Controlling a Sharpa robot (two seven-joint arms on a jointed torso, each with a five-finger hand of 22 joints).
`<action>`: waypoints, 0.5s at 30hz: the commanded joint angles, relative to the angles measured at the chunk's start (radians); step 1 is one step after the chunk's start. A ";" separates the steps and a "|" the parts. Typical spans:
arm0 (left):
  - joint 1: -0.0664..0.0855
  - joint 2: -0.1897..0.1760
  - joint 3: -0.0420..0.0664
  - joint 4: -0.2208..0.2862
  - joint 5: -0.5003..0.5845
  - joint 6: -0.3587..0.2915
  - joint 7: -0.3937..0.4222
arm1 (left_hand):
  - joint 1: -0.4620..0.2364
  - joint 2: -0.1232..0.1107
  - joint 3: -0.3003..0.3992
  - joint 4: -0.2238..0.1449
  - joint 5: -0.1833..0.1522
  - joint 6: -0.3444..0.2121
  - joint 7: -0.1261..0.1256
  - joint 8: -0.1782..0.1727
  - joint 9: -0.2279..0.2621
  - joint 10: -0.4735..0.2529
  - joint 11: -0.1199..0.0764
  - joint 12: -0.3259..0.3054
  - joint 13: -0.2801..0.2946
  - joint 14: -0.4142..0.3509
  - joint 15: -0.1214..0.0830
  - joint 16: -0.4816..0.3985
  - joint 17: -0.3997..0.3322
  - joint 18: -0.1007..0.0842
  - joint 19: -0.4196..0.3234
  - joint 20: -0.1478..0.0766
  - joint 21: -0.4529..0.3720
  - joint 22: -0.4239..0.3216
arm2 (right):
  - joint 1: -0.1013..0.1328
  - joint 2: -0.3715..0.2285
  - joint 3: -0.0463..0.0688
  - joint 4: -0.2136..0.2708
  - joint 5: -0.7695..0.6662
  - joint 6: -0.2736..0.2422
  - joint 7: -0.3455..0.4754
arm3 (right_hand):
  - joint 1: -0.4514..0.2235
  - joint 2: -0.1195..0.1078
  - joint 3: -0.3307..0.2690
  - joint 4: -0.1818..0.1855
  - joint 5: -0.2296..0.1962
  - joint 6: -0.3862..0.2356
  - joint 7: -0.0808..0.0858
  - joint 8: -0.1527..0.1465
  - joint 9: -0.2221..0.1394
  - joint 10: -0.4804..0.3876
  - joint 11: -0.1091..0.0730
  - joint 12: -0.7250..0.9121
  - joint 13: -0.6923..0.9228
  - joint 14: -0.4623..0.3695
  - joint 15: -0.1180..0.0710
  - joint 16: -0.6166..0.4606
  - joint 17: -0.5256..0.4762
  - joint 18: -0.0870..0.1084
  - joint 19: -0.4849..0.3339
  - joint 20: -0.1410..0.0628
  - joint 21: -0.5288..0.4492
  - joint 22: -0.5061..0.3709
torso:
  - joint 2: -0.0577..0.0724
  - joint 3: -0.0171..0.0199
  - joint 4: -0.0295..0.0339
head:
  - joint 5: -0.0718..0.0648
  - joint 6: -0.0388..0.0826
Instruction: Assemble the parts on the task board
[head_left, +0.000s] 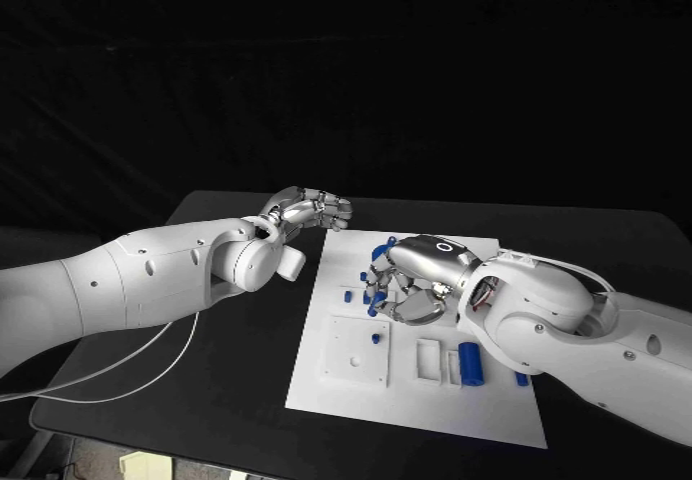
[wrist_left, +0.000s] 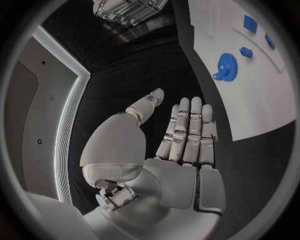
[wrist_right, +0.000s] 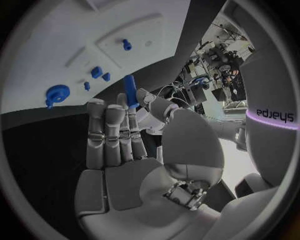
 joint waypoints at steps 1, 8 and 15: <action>0.001 0.003 0.001 0.000 -0.001 0.009 0.014 | -0.004 0.007 0.000 -0.002 0.003 -0.001 -0.001 0.004 -0.001 -0.005 -0.002 0.003 -0.001 0.000 0.002 -0.006 0.001 0.016 0.002 0.006 -0.004 0.002 | -0.003 0.019 -0.012 -0.002 -0.012 -0.022 0.029 | 0.009 0.004 0.006 -0.003 0.007 0.003 -0.002 0.003 0.003 0.007 -0.005 0.004 0.003 -0.009 -0.014 0.002 0.001 0.063 0.005 -0.007 0.003 0.006 | 0.000 -0.0007 0.0008 | 0.010 -0.002; 0.001 0.008 0.001 0.000 -0.001 0.008 0.014 | -0.004 0.007 0.000 -0.002 0.003 0.000 -0.001 0.004 -0.001 -0.005 -0.003 0.003 -0.001 0.000 0.002 -0.007 0.002 0.016 0.002 0.006 -0.004 0.002 | -0.012 0.047 -0.045 -0.010 -0.025 -0.018 0.034 | 0.009 0.004 0.006 -0.004 0.007 0.002 -0.002 0.003 0.004 0.006 -0.005 0.004 0.004 -0.009 -0.014 0.002 0.002 0.063 0.005 -0.007 0.003 0.006 | 0.000 -0.0013 0.0002 | 0.020 -0.004; 0.001 0.009 0.001 0.001 -0.001 0.007 0.014 | -0.004 0.007 0.000 -0.002 0.003 0.000 -0.001 0.004 -0.001 -0.004 -0.003 0.003 -0.001 0.000 0.002 -0.007 0.002 0.016 0.002 0.006 -0.004 0.002 | -0.021 0.061 -0.077 -0.022 -0.042 -0.011 0.038 | 0.009 0.005 0.006 -0.004 0.007 0.002 -0.002 0.003 0.005 0.006 -0.005 0.004 0.004 -0.009 -0.014 0.002 0.002 0.063 0.005 -0.007 0.003 0.006 | 0.000 -0.0003 -0.0008 | 0.025 -0.006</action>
